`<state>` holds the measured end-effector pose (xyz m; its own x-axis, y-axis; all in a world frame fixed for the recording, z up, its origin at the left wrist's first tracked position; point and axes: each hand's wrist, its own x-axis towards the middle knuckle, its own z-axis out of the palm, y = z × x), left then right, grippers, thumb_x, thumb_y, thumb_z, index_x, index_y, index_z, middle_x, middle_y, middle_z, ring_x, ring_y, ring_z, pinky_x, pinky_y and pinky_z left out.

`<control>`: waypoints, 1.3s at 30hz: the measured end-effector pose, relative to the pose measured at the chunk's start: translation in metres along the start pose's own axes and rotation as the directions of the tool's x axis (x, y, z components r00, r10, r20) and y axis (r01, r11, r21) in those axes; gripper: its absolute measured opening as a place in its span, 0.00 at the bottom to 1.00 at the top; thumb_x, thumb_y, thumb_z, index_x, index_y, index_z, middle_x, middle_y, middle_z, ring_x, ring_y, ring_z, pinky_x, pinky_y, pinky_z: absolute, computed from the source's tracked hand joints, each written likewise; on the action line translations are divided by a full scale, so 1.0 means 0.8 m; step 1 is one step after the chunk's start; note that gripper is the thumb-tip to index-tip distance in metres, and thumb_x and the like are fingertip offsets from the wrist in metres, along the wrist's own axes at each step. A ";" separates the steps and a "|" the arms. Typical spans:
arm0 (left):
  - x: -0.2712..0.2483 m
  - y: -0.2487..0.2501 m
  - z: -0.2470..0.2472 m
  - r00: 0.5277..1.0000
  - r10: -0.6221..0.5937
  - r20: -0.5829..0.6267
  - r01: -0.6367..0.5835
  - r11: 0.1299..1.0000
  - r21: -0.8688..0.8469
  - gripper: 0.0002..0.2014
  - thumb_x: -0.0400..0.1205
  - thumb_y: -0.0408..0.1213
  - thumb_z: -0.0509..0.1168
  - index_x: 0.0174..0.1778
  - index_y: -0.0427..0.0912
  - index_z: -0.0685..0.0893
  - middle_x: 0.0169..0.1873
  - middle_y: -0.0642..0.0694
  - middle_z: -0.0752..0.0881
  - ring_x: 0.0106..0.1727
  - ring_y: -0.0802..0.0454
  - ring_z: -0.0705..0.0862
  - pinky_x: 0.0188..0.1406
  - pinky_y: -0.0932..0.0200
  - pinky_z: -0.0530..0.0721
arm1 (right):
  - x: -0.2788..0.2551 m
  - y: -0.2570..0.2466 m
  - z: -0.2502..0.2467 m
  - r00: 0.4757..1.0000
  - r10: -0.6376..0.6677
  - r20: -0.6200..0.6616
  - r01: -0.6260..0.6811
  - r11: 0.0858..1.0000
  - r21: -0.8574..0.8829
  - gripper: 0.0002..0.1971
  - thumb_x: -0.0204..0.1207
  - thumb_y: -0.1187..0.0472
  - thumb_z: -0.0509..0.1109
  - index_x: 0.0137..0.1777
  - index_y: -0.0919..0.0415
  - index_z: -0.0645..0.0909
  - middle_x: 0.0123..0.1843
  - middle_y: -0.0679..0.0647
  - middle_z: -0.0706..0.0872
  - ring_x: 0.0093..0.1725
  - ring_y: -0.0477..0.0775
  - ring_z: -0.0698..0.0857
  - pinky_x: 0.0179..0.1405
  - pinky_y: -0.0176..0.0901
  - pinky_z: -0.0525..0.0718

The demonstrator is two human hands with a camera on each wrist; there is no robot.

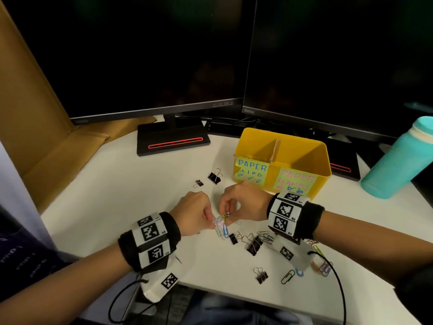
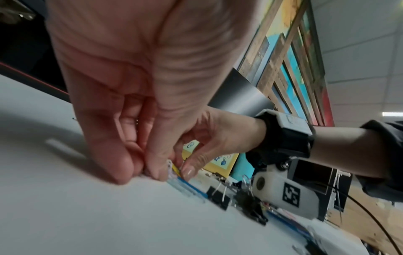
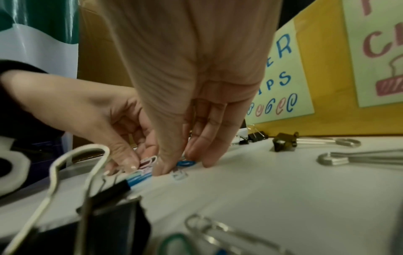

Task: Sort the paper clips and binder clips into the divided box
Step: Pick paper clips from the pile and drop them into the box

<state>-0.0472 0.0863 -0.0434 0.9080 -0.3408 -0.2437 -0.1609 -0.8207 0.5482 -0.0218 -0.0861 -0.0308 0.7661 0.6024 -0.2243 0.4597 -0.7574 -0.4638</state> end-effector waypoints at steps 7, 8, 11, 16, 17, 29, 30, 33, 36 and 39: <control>0.011 0.006 -0.007 0.994 0.103 0.030 -0.106 0.986 0.129 0.05 0.74 0.33 0.73 0.38 0.35 0.91 0.37 0.40 0.92 0.23 0.62 0.79 0.31 0.69 0.79 | -0.010 0.003 0.012 0.994 0.103 -0.043 -0.100 0.993 0.070 0.05 0.69 0.64 0.75 0.45 0.61 0.88 0.39 0.53 0.90 0.37 0.45 0.84 0.44 0.40 0.85; 0.013 0.008 -0.009 0.993 0.115 0.032 -0.118 0.982 0.145 0.04 0.74 0.33 0.73 0.37 0.35 0.91 0.35 0.41 0.92 0.21 0.64 0.77 0.32 0.69 0.78 | -0.012 0.002 0.013 0.993 0.108 -0.054 -0.104 0.992 0.070 0.05 0.69 0.65 0.74 0.45 0.61 0.88 0.38 0.53 0.90 0.36 0.45 0.84 0.44 0.41 0.85; 0.021 0.015 -0.024 0.990 0.142 0.025 -0.144 0.981 0.126 0.03 0.73 0.32 0.73 0.35 0.36 0.90 0.24 0.47 0.88 0.24 0.57 0.84 0.34 0.66 0.82 | -0.019 0.005 0.010 0.989 0.128 -0.078 -0.123 0.990 0.064 0.06 0.68 0.66 0.73 0.44 0.61 0.89 0.39 0.55 0.91 0.34 0.45 0.83 0.41 0.38 0.85; 0.052 0.046 -0.069 0.945 0.235 -0.227 -0.267 0.956 -0.121 0.04 0.74 0.33 0.74 0.38 0.36 0.89 0.31 0.44 0.89 0.25 0.62 0.85 0.28 0.69 0.85 | -0.046 0.023 -0.049 0.943 0.140 -0.303 -0.121 0.989 0.081 0.05 0.71 0.65 0.74 0.46 0.58 0.87 0.37 0.45 0.84 0.34 0.37 0.81 0.36 0.24 0.78; 0.059 0.057 -0.074 0.923 0.250 -0.291 -0.295 0.947 -0.124 0.04 0.74 0.35 0.74 0.39 0.37 0.89 0.32 0.46 0.88 0.26 0.62 0.85 0.30 0.67 0.86 | -0.049 0.026 -0.067 0.905 0.146 -0.400 -0.132 0.989 0.061 0.04 0.73 0.64 0.73 0.47 0.57 0.86 0.38 0.44 0.83 0.36 0.39 0.81 0.36 0.24 0.77; 0.047 0.024 -0.073 0.957 0.289 -0.013 -0.282 0.942 0.183 0.14 0.74 0.39 0.74 0.56 0.47 0.88 0.40 0.52 0.85 0.39 0.56 0.84 0.52 0.55 0.86 | -0.043 0.005 -0.052 0.969 -0.027 -0.244 -0.030 0.974 -0.224 0.10 0.75 0.63 0.68 0.50 0.51 0.89 0.45 0.49 0.89 0.41 0.45 0.85 0.44 0.43 0.86; 0.039 0.014 -0.067 0.960 0.250 0.124 -0.271 0.943 0.194 0.21 0.73 0.41 0.76 0.62 0.50 0.85 0.41 0.55 0.81 0.38 0.58 0.80 0.48 0.60 0.85 | -0.047 0.000 -0.043 0.987 -0.081 -0.139 0.054 0.981 -0.188 0.11 0.74 0.62 0.70 0.52 0.48 0.89 0.45 0.49 0.89 0.40 0.45 0.85 0.44 0.45 0.86; 0.022 -0.006 -0.046 0.932 0.193 0.306 -0.285 0.912 0.296 0.35 0.70 0.50 0.76 0.74 0.58 0.72 0.45 0.53 0.70 0.41 0.62 0.70 0.47 0.68 0.74 | -0.062 -0.009 -0.017 0.980 -0.187 0.068 0.196 0.966 -0.169 0.14 0.75 0.52 0.71 0.59 0.42 0.86 0.49 0.49 0.86 0.41 0.46 0.84 0.43 0.45 0.83; 0.017 -0.009 -0.033 0.942 0.203 0.267 -0.280 0.913 0.296 0.40 0.64 0.54 0.79 0.74 0.57 0.74 0.50 0.49 0.72 0.46 0.56 0.71 0.51 0.64 0.75 | -0.073 -0.011 0.000 0.977 -0.183 0.109 0.206 0.944 -0.256 0.14 0.73 0.47 0.71 0.59 0.43 0.86 0.54 0.48 0.86 0.46 0.48 0.84 0.39 0.42 0.77; 0.023 -0.004 -0.018 0.952 0.246 0.182 -0.292 0.911 0.292 0.35 0.63 0.53 0.80 0.67 0.52 0.80 0.47 0.51 0.76 0.39 0.62 0.72 0.49 0.63 0.76 | -0.080 -0.008 0.000 0.984 -0.145 0.100 0.166 0.953 -0.252 0.11 0.73 0.47 0.72 0.52 0.46 0.89 0.50 0.46 0.88 0.43 0.46 0.86 0.39 0.45 0.82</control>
<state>-0.0246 0.0894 -0.0377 0.7545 -0.6100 -0.2422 -0.5243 -0.7821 0.3368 -0.0736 -0.1196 -0.0136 0.6427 0.7279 -0.2389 0.6786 -0.6857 -0.2634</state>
